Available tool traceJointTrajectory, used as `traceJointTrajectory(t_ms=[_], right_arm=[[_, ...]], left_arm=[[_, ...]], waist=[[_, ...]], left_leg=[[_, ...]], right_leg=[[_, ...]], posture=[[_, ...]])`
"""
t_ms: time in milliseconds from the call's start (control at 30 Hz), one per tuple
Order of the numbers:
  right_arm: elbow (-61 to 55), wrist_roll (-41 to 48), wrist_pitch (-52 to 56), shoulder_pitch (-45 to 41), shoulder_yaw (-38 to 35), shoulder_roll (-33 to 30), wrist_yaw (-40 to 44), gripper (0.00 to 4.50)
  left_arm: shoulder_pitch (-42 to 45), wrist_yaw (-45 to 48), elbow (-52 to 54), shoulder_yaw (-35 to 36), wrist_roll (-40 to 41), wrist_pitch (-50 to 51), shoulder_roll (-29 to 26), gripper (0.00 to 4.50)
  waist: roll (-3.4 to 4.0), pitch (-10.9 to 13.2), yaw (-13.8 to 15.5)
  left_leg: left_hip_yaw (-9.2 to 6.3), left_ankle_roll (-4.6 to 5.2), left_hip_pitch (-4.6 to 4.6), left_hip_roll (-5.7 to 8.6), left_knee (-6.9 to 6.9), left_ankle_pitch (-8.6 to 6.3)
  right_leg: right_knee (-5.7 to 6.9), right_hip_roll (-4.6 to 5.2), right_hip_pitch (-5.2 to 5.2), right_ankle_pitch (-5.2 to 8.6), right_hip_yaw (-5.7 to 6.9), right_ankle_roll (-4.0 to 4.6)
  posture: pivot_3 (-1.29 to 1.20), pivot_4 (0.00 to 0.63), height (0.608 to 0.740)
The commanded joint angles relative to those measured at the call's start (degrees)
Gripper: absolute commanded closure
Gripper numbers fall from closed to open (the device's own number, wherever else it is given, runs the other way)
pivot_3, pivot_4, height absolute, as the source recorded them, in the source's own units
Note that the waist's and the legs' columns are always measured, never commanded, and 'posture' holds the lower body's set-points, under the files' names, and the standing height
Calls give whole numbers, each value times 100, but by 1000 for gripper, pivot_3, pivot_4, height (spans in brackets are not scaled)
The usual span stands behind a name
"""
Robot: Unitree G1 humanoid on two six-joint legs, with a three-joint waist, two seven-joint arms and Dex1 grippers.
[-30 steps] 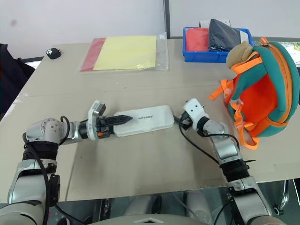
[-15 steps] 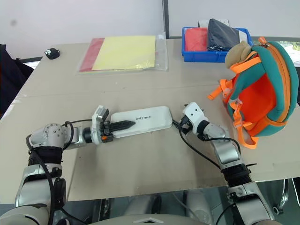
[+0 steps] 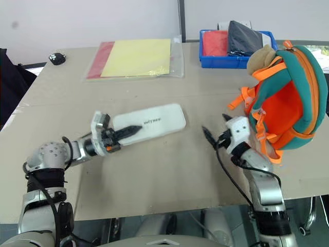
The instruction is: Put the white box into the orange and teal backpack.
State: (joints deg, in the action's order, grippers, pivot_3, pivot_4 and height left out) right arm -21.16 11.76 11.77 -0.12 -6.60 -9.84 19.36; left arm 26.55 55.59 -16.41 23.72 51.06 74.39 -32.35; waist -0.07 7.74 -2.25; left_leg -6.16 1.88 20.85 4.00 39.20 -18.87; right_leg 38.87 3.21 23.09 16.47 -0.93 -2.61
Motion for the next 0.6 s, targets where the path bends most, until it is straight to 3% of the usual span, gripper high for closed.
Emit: traceJointTrajectory(t_ms=[33, 167, 433, 533, 600], right_arm=[[-798, -38, -33, 343, -413, 291, -786, 0], [-958, -238, 121, 164, -660, 605, -1587, 0], [1852, 193, 64, -2729, -1399, 205, -2007, 0], [2640, 159, -239, -3401, -1329, -186, -1626, 893], [2783, 118, -366, -3539, -1173, -352, -1409, 1896]], left_arm=[[-32, -195, 391, 385, 292, -185, 2, 3406], [-52, -569, 509, 728, 422, -389, 150, 3406], [-150, -1001, 736, 751, 560, -526, 420, 3406], [-148, -1081, 755, 803, 606, -569, 429, 3406], [-173, -1127, 775, 870, 659, -588, 412, 3406]], waist=[[0, 0, 2], [0, 0, -11], [-2, -1, -27], [-2, 0, -24], [-2, 0, -27]], left_leg=[[0, 0, 0, 0, 0, 0], [1, -1, -2, -1, -4, 1], [15, -4, -9, -6, -10, 3], [16, -4, -1, 1, -7, 3], [15, -3, -1, 5, -5, 3]], right_leg=[[0, 0, 0, 0, -1, 0], [2, -4, 3, 0, -4, 0], [2, -6, 5, -1, -2, 3], [-2, 1, 6, -1, 1, 2], [-2, 4, 6, -1, 0, 2]], posture=[[0, 150, 740], [0, 150, 740], [0, 150, 740], [0, 150, 740], [0, 150, 740]])
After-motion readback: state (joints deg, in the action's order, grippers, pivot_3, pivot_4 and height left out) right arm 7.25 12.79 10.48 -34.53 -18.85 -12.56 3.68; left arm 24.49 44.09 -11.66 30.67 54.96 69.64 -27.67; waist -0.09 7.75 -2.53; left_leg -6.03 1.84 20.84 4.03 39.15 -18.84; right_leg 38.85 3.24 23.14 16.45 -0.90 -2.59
